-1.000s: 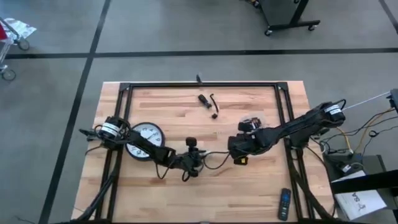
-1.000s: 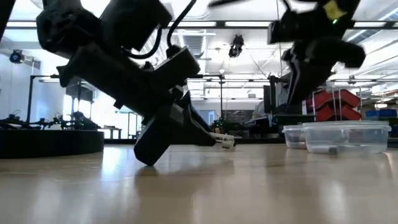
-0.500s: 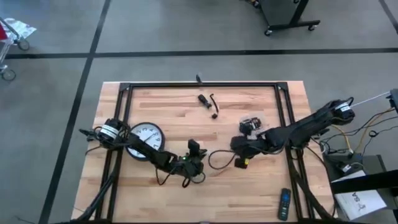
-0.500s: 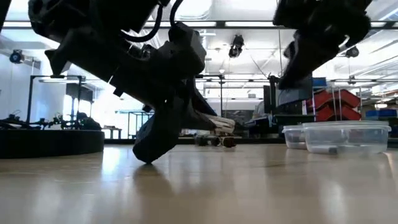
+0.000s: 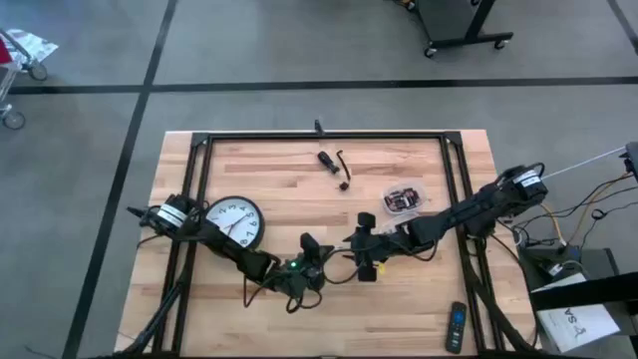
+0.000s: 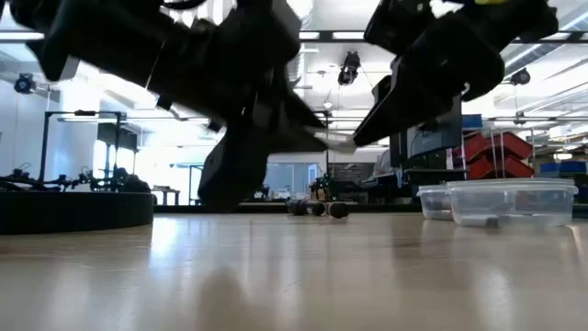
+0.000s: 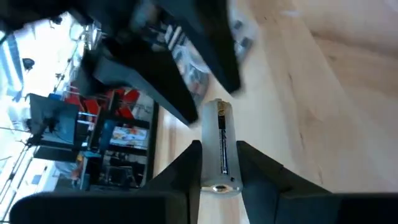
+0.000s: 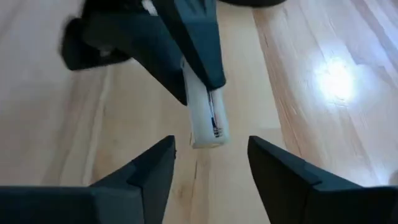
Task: Insert battery
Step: Insert the silver battery into the white flashlight battery holder
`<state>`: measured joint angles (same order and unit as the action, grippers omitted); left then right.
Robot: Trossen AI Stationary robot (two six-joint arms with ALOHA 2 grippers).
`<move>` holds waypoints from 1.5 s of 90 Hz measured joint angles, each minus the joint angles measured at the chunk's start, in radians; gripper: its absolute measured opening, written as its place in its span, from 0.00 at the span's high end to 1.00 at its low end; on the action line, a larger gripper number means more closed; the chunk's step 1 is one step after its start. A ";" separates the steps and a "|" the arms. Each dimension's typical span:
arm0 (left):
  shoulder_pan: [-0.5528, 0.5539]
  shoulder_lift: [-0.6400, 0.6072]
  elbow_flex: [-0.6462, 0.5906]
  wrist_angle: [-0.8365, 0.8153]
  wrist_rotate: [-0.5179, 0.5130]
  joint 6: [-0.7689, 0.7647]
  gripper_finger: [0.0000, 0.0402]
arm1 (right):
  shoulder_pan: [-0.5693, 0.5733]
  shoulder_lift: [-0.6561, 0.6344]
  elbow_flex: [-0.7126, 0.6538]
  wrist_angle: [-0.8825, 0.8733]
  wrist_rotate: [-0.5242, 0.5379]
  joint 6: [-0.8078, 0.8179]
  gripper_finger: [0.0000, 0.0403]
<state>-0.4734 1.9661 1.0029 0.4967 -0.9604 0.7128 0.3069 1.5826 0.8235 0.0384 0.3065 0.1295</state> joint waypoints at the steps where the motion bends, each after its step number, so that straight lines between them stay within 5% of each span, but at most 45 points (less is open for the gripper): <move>1: -0.001 0.000 0.003 -0.001 0.000 0.003 0.81 | 0.000 0.004 0.004 0.001 0.000 -0.001 0.52; 29: -0.004 -0.001 0.033 -0.029 -0.001 0.061 0.83 | -0.002 0.019 0.042 0.002 -0.001 0.007 0.55; 79: -0.005 -0.002 0.033 -0.026 0.000 -0.026 0.79 | -0.001 0.016 0.043 -0.012 -0.008 0.002 0.83; 95: -0.006 -0.003 0.033 -0.023 0.002 -0.089 0.73 | -0.002 0.016 0.043 -0.033 0.004 -0.001 0.85; 116: 0.015 -0.050 0.009 -0.050 0.021 -0.344 0.66 | 0.000 0.016 0.043 -0.043 0.016 -0.051 0.80; 135: 0.088 -0.173 -0.097 -0.113 0.257 -0.758 0.59 | 0.014 0.022 0.043 -0.040 0.059 -0.147 0.85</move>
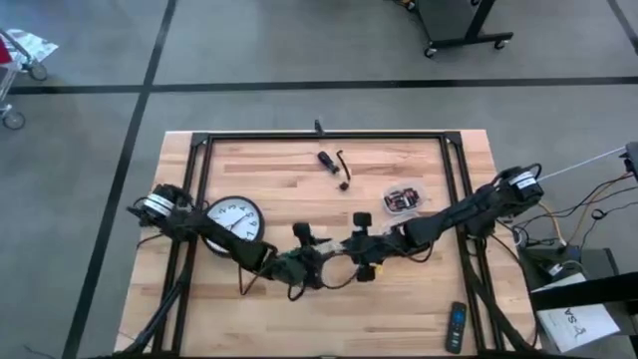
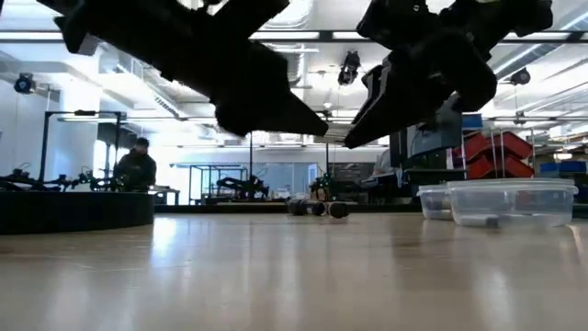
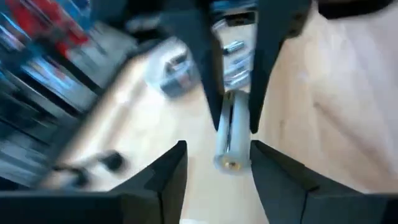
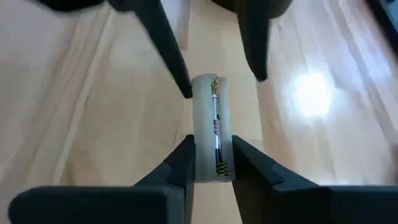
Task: Insert battery
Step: Insert the silver battery into the white flashlight battery holder
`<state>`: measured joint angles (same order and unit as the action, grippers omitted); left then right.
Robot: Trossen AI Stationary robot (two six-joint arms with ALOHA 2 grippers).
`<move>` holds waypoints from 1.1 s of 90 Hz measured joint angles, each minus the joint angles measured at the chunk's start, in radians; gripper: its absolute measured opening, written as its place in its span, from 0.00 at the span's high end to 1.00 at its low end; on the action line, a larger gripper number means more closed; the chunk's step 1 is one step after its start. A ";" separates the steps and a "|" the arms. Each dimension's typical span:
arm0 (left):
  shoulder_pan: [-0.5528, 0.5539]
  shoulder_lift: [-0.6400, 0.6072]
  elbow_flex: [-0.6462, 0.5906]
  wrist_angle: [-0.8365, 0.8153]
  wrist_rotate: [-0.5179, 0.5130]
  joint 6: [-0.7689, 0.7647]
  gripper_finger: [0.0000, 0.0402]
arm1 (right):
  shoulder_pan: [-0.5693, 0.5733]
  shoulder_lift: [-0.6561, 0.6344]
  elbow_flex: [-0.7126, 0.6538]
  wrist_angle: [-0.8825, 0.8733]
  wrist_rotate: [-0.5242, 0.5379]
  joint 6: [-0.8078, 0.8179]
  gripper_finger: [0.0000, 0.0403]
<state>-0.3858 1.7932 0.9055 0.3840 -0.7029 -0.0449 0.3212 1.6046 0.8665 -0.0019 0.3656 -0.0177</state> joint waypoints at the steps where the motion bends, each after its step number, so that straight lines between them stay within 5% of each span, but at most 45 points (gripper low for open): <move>1: 0.003 -0.005 -0.007 0.001 0.015 -0.018 0.59 | 0.001 0.000 0.000 -0.001 0.003 -0.002 0.85; 10: 0.031 -0.037 -0.073 0.049 0.140 -0.181 0.55 | 0.005 0.000 0.000 -0.001 0.023 -0.023 0.83; 22: 0.046 -0.045 -0.148 0.143 0.179 -0.313 0.51 | 0.009 0.000 0.000 0.004 0.061 -0.063 0.80; 44: 0.047 -0.016 -0.193 0.374 0.198 -0.259 0.45 | 0.009 0.001 0.000 0.012 0.056 -0.071 0.84; 99: 0.103 0.035 -0.122 0.348 0.288 -0.263 0.47 | 0.008 0.002 0.000 0.006 0.055 -0.053 0.82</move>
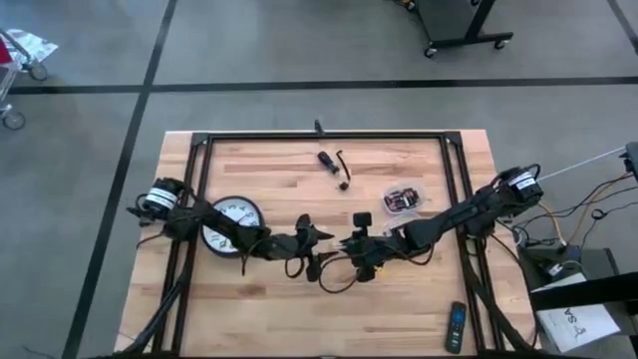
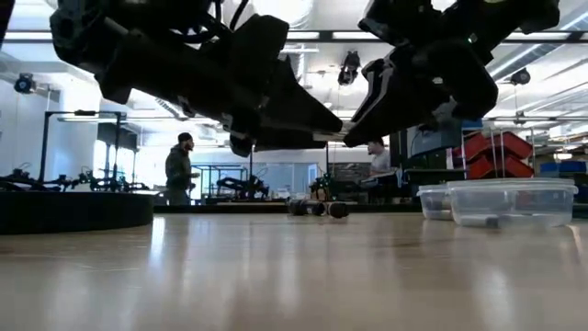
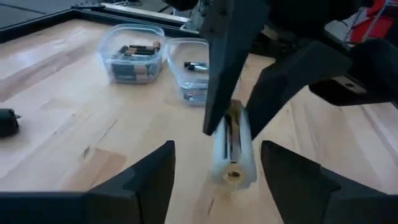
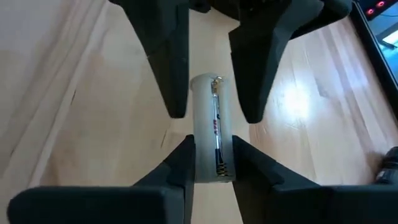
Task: Insert battery
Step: Insert the silver battery into the white flashlight battery holder
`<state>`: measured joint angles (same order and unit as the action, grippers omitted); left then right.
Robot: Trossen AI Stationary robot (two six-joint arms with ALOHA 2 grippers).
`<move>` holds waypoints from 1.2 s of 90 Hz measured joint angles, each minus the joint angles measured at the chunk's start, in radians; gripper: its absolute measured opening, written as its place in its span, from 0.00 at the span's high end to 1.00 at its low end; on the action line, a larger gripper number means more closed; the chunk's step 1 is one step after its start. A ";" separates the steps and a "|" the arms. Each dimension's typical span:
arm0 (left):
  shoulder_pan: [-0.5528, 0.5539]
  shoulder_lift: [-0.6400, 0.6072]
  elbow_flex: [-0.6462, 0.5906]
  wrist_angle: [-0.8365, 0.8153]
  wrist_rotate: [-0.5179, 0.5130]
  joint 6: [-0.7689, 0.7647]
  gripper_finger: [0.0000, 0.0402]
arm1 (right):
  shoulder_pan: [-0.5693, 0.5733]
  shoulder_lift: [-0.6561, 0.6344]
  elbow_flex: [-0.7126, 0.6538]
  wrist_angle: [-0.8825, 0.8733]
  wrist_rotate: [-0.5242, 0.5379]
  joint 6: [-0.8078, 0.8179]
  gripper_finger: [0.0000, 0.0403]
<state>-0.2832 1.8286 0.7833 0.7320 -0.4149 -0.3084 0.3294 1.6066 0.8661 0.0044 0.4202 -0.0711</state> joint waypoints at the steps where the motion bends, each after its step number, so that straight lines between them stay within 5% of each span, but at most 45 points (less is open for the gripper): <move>1: 0.000 0.000 0.000 0.000 0.005 -0.001 0.47 | 0.000 0.000 0.000 0.000 0.000 0.000 0.82; 61: 0.011 0.000 0.001 0.001 0.041 0.005 0.83 | 0.000 0.000 0.000 0.001 0.000 0.021 0.78; 108: 0.006 -0.002 -0.001 -0.035 0.028 0.236 0.84 | 0.018 -0.098 0.000 -0.140 -0.068 0.187 0.64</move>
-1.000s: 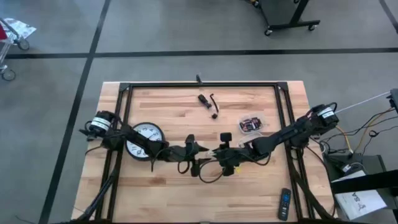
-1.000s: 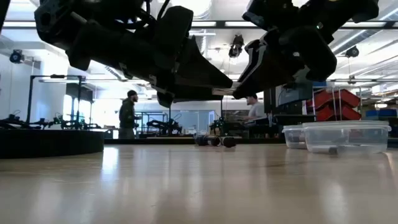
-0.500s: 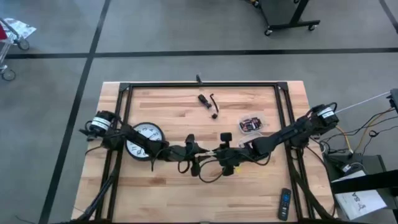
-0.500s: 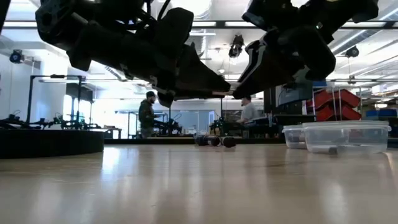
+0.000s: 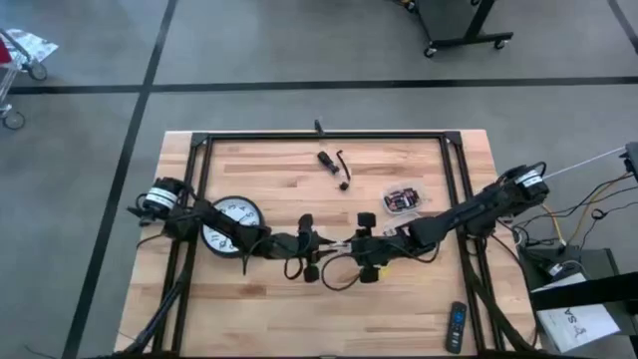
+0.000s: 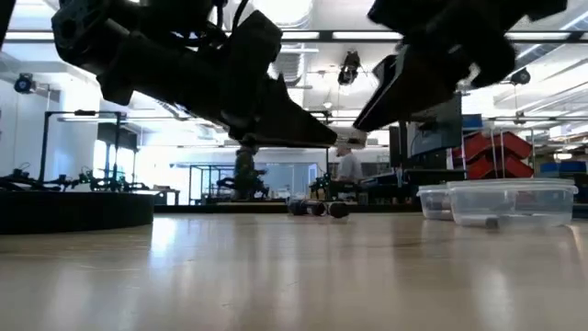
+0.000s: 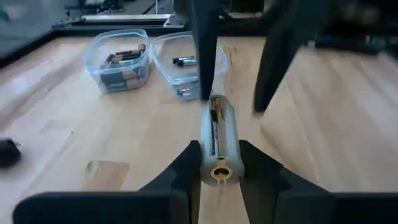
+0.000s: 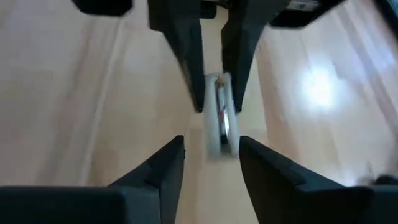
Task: Insert battery
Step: Insert the silver battery into the white flashlight battery holder
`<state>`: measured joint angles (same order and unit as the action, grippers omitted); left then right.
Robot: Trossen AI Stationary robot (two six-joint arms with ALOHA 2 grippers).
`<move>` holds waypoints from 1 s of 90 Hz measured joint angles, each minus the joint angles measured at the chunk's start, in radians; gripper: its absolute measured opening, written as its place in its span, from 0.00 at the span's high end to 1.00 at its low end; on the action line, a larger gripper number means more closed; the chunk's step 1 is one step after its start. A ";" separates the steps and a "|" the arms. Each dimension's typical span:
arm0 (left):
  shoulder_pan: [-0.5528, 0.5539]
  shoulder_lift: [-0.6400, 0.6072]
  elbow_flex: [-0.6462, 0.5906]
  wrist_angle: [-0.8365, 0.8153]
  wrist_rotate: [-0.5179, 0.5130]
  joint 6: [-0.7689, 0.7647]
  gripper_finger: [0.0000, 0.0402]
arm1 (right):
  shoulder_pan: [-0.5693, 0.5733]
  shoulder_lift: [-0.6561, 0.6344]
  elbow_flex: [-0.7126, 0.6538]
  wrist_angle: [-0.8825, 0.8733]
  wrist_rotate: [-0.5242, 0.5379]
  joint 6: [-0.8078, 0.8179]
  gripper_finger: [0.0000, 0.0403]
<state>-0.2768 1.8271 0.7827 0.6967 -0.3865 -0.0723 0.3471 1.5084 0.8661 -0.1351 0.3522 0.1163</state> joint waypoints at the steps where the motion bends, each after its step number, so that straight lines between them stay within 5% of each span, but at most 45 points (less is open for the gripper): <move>1: -0.001 0.000 0.000 -0.001 -0.001 0.008 0.84 | 0.000 -0.006 0.000 -0.014 -0.001 0.007 0.63; 43: -0.029 0.003 -0.050 -0.012 -0.049 0.008 0.82 | -0.075 -0.160 0.000 -0.641 0.088 0.519 0.58; 90: -0.030 0.004 -0.142 0.024 -0.053 -0.121 0.82 | -0.238 -0.173 -0.001 -0.849 -0.187 0.698 0.66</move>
<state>-0.3065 1.8310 0.6407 0.7204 -0.4400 -0.1928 0.1091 1.3350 0.8654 -0.9844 0.1651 0.8144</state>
